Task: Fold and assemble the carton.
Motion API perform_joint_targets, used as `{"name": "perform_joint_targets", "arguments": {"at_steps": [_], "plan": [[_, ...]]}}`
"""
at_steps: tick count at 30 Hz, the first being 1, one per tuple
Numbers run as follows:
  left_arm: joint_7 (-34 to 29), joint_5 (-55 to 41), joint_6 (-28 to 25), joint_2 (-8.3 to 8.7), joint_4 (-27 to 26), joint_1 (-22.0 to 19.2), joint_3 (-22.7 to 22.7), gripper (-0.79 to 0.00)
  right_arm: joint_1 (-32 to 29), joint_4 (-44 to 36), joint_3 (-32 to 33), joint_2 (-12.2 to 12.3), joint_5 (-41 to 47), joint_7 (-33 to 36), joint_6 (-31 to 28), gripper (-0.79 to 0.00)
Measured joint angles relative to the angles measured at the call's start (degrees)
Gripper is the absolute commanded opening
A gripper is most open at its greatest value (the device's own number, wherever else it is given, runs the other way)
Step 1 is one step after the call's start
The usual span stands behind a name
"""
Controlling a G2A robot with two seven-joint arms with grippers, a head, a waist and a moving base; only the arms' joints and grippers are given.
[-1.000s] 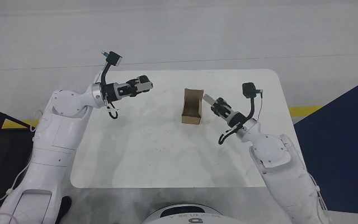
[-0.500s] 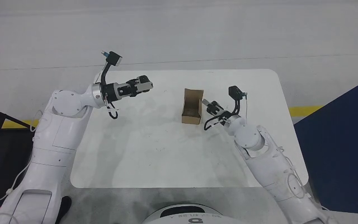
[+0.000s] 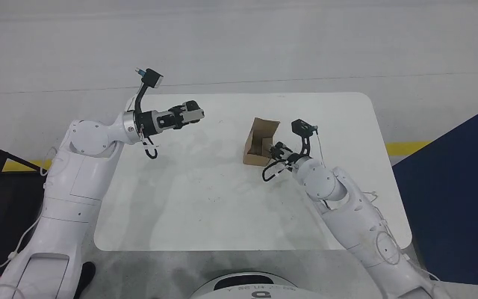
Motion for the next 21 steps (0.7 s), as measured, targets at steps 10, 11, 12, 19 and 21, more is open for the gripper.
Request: {"name": "perform_joint_targets", "arguments": {"at_steps": [10, 11, 12, 19, 21], "plan": [[0.0, 0.0, 0.0, 0.0, 0.0, 0.0, 0.0, 0.0, -2.9, -6.4, 0.2, 0.3, -6.7, -2.0, 3.0, -0.785], [0.0, 0.0, 0.0, 0.0, 0.0, 0.0, 0.0, 0.0, -3.7, -7.6, 0.5, 0.4, -8.0, -2.4, 3.3, -0.785], [0.0, 0.0, 0.0, 0.0, 0.0, 0.0, 0.0, 0.0, -4.6, -8.7, 0.9, 0.6, -9.7, -2.8, 3.7, -0.785], [0.0, 0.0, 0.0, 0.0, 0.0, 0.0, 0.0, 0.0, -11.9, -14.6, 2.1, 2.2, -26.3, -0.8, 6.9, -0.785], [0.0, 0.0, 0.0, 0.0, 0.0, 0.0, 0.0, 0.0, -13.4, -15.8, 2.8, 2.5, -28.4, 0.7, 7.0, -0.785]]}}
